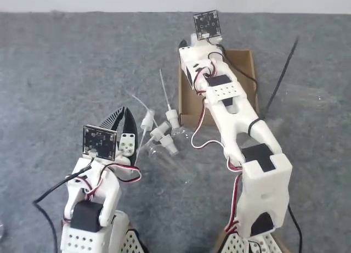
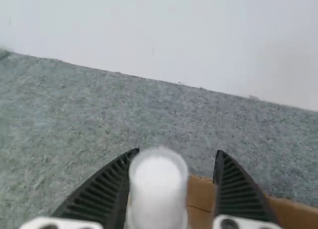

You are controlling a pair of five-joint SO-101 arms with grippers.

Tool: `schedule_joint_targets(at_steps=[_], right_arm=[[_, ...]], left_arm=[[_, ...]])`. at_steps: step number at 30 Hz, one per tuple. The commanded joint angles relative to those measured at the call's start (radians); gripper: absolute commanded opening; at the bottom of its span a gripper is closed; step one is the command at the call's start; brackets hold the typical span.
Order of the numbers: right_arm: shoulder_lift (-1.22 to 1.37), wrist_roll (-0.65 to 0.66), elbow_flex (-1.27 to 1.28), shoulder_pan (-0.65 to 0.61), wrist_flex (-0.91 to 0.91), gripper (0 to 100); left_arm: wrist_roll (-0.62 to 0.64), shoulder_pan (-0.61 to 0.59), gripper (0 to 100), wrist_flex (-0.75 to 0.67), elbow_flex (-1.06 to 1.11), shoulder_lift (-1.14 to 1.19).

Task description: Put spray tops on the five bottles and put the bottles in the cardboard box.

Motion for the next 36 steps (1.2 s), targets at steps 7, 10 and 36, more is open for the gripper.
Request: schedule_joint_targets(at_steps=[7, 10, 36], right_arm=[[-0.156, -0.002, -0.091, 0.001, 0.087, 19.8], [-0.214, -0.003, -0.153, 0.007, 0.185, 19.7], [-0.598, -0.014, -0.181, 0.499, 0.934, 19.7]], left_arm=[[0.006, 0.000, 1, 0.000, -0.004, 0.003], [0.006, 0.000, 1, 0.000, -0.004, 0.003], [0.008, -0.005, 1, 0.000, -0.004, 0.003]])
